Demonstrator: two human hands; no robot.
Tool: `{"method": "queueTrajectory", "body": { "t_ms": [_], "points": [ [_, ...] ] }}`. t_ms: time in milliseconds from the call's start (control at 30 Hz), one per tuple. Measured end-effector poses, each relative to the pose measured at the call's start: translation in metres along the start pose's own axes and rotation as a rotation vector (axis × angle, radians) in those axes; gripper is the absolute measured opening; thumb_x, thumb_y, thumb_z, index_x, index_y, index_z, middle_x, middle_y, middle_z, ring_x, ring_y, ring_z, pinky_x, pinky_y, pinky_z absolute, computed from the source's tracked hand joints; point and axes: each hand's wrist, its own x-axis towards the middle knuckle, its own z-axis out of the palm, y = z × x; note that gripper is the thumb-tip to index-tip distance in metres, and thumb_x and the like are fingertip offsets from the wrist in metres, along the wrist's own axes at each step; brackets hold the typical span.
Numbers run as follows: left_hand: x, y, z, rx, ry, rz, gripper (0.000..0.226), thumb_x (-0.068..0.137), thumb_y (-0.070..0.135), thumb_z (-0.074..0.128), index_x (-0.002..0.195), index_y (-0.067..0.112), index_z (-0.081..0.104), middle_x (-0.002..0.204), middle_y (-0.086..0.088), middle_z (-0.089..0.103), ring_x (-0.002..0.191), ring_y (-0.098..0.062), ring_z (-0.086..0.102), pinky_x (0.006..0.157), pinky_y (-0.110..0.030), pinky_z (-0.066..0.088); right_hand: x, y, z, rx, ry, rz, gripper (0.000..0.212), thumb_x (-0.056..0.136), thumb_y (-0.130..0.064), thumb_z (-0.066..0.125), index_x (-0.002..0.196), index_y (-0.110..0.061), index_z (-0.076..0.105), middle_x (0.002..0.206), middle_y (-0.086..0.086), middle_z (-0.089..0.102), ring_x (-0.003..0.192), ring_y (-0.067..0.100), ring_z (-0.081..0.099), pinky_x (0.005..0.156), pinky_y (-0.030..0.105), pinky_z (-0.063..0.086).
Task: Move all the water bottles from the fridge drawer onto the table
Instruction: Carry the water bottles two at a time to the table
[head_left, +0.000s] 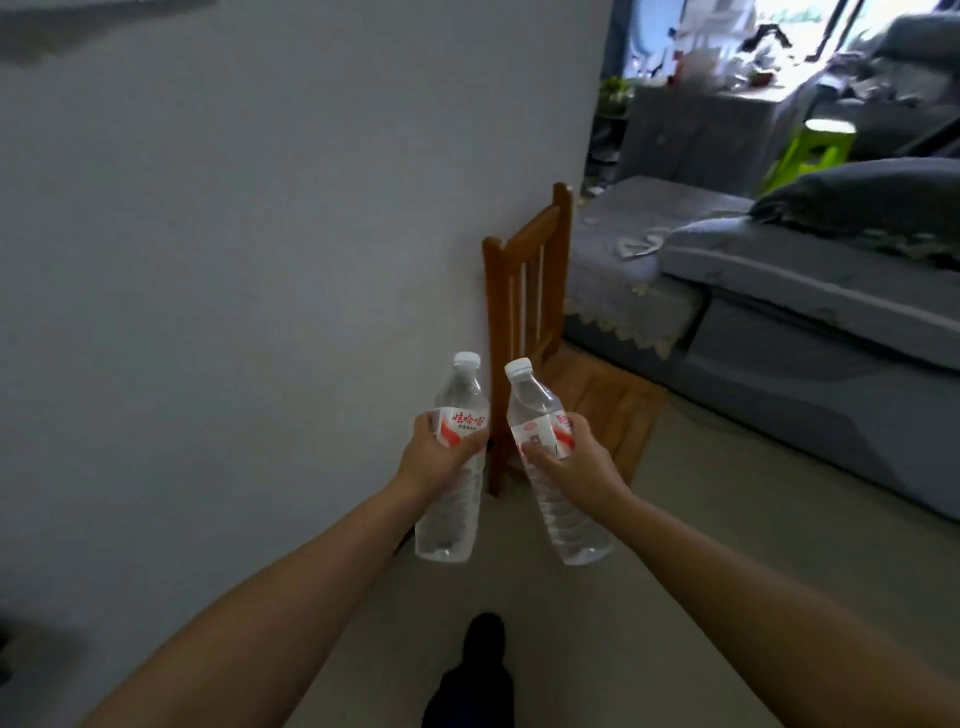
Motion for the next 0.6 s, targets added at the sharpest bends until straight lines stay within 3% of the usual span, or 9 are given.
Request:
{"method": "queueTrajectory", "body": {
  "t_ms": [267, 400, 533, 600],
  "points": [
    [0.11, 0.08, 0.126, 0.103, -0.41, 0.21, 0.067, 0.081, 0.041, 0.068, 0.135, 0.022, 0.033, 0.117, 0.005, 0.051, 0.097, -0.012, 0.053, 0.066, -0.022, 0.044, 0.068, 0.04, -0.12, 0.081, 0.3, 0.101, 0.061, 0.086, -0.043, 0.063, 0.136, -0.024, 0.033, 0.116, 0.001, 0.06, 0.089, 0.012, 0.065, 0.066, 0.026, 0.056],
    [0.149, 0.124, 0.176, 0.118, -0.539, 0.255, 0.064, 0.081, 0.039, 0.069, 0.132, 0.021, 0.036, 0.114, 0.003, 0.055, 0.093, -0.011, 0.057, 0.063, -0.02, 0.045, 0.092, 0.048, -0.162, 0.098, 0.464, 0.169, 0.061, 0.087, -0.042, 0.063, 0.136, -0.023, 0.032, 0.111, -0.003, 0.057, 0.081, 0.0, 0.059, 0.054, 0.01, 0.044],
    [0.168, 0.153, 0.232, 0.149, -0.675, 0.257, 0.057, 0.081, 0.035, 0.07, 0.127, 0.021, 0.039, 0.107, 0.002, 0.059, 0.088, -0.012, 0.062, 0.06, -0.023, 0.047, 0.097, 0.071, -0.19, 0.23, 0.66, 0.252, 0.055, 0.085, -0.038, 0.067, 0.128, -0.022, 0.038, 0.11, -0.002, 0.058, 0.083, 0.002, 0.058, 0.059, 0.016, 0.046],
    [0.17, 0.161, 0.264, 0.16, -0.75, 0.248, 0.056, 0.08, 0.033, 0.072, 0.124, 0.019, 0.04, 0.109, -0.002, 0.061, 0.09, -0.016, 0.064, 0.064, -0.025, 0.051, 0.093, 0.084, -0.206, 0.25, 0.753, 0.302, 0.048, 0.084, -0.034, 0.069, 0.121, -0.023, 0.04, 0.099, -0.007, 0.057, 0.08, 0.001, 0.056, 0.059, 0.015, 0.044]
  ]
}}
